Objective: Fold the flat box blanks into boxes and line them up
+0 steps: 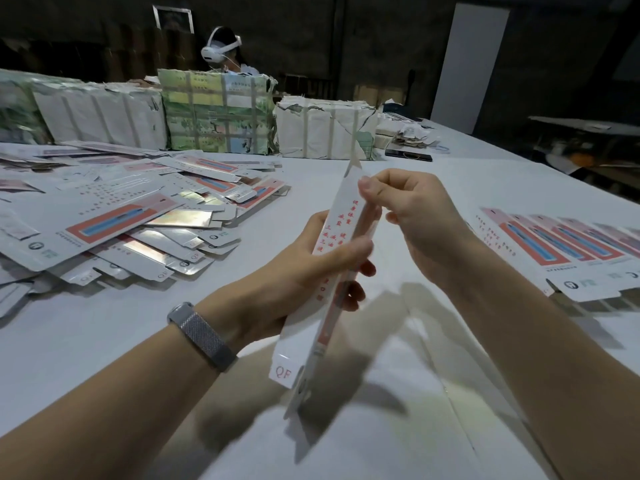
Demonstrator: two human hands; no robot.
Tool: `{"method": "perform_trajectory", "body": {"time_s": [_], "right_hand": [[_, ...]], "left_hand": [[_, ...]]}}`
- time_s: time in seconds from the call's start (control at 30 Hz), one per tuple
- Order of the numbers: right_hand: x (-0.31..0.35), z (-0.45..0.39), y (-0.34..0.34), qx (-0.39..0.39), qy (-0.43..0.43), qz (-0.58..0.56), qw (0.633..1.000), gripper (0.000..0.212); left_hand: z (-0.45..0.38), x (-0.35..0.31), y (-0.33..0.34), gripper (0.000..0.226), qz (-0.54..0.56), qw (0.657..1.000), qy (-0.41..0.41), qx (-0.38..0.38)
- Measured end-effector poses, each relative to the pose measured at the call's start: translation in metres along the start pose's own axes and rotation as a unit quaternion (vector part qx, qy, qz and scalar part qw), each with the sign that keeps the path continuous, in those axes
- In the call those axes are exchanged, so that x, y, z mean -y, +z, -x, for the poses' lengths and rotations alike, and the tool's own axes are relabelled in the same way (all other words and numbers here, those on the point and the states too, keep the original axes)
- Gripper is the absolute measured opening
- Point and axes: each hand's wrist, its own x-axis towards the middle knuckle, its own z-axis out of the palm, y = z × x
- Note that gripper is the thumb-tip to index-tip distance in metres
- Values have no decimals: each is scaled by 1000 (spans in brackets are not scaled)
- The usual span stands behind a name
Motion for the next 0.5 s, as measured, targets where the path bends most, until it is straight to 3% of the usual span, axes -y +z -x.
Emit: {"method": "perform_trajectory", "body": {"time_s": [0.1, 0.2, 0.3, 0.4, 0.5], "right_hand": [[-4, 2, 8, -51, -40, -5, 998, 24], [-6, 2, 13, -100, -75, -2, 992, 25], [-7, 4, 17, -125, -95, 26, 987, 27], [-7, 7, 22, -158, -115, 41, 980, 19], [-7, 7, 25, -180, -108, 26, 977, 1]], "left_hand": [[-2, -4, 2, 88, -81, 994, 62, -44], [-1, -10, -5, 99, -185, 967, 128, -122], [-1, -11, -4, 97, -234, 952, 158, -116], [-3, -5, 1, 90, -228, 952, 162, -123], [-5, -3, 0, 83, -124, 970, 164, -129]]}}
